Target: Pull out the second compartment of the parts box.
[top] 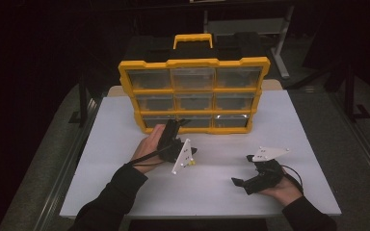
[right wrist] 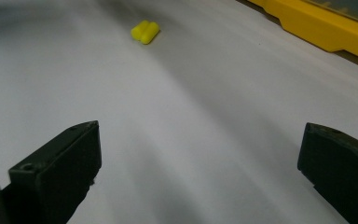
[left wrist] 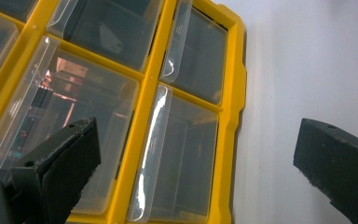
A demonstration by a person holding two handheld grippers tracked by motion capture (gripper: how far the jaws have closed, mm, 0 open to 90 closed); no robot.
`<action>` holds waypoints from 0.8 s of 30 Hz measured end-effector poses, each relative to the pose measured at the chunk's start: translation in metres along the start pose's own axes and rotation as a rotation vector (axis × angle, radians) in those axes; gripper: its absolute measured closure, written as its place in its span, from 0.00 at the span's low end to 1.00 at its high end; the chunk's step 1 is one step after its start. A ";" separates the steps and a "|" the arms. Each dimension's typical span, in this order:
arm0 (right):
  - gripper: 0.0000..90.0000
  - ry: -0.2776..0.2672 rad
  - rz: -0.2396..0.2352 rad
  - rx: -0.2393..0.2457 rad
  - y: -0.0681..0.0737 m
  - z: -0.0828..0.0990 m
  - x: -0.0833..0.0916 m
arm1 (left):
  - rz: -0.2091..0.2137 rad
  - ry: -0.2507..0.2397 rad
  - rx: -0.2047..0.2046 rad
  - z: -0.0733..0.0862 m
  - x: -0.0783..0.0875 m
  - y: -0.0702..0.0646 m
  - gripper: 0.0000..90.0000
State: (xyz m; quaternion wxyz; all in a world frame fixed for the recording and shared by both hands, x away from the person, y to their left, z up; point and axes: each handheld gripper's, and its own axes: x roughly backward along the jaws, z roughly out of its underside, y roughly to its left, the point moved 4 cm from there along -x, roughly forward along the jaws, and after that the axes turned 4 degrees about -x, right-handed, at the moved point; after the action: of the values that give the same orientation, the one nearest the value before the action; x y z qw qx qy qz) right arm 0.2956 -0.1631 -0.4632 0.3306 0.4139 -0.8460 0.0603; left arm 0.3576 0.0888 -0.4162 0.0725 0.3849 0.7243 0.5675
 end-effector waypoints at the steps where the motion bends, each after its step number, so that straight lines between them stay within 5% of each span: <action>1: 0.00 0.001 -0.001 -0.001 0.000 0.000 0.000 | -0.003 0.004 -0.012 0.000 0.000 -0.001 0.00; 24: 0.00 -0.001 0.002 -0.003 -0.001 0.000 0.000 | -0.075 0.062 -0.190 0.002 0.000 -0.005 0.00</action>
State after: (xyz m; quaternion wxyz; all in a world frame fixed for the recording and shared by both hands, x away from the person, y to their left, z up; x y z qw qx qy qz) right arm 0.2961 -0.1637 -0.4634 0.3306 0.4128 -0.8466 0.0593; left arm 0.3558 0.0902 -0.4212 0.1074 0.3311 0.6831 0.6420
